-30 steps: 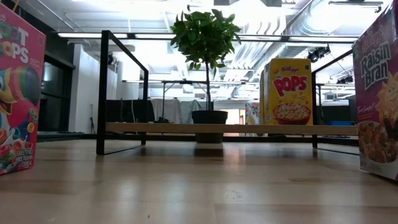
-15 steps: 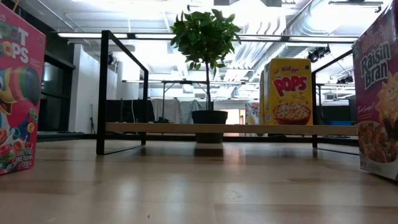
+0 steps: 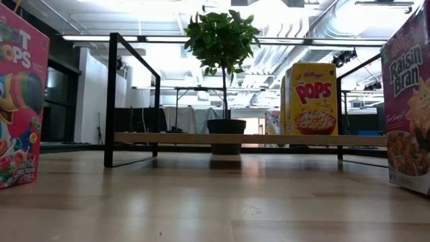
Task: Stack cereal on shelf
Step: Put the right red cereal box on the shelf
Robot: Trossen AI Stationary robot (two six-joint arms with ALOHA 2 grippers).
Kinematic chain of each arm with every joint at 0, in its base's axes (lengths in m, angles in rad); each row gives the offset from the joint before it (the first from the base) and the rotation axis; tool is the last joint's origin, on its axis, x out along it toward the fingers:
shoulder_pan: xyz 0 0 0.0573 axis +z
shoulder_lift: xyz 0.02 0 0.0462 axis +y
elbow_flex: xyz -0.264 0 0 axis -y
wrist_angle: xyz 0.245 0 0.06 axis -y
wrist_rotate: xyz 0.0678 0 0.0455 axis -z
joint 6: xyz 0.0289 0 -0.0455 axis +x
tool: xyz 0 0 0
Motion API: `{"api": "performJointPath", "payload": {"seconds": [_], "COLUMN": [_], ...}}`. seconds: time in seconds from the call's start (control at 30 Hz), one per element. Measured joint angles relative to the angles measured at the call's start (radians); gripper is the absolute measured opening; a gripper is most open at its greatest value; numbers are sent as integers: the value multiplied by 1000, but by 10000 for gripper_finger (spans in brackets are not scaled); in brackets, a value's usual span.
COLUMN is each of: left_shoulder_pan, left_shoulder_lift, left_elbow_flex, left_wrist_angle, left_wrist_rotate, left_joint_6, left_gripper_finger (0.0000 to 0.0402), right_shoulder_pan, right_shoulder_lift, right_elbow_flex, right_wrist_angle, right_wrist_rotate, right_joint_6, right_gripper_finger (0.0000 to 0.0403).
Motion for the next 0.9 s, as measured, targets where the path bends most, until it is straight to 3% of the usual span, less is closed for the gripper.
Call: {"api": "performJointPath", "payload": {"seconds": [0.23,0.53,0.67,0.9], "left_shoulder_pan": [0,0,0,0], "left_shoulder_lift": [0,0,0,0], "left_elbow_flex": [0,0,0,0], "left_wrist_angle": [0,0,0,0], "left_wrist_rotate": [0,0,0,0], "left_joint_6": [0,0,7,9], "left_gripper_finger": [193,193,193,193], "right_shoulder_pan": [0,0,0,0], "right_shoulder_lift": [0,0,0,0], "right_elbow_flex": [-8,51,167,492], "right_wrist_angle": [20,-1,-90,-296], "right_wrist_rotate": [9,9,-7,-94], "right_joint_6": [-23,-76,-164,-327], "right_gripper_finger": [216,117,109,131]}}
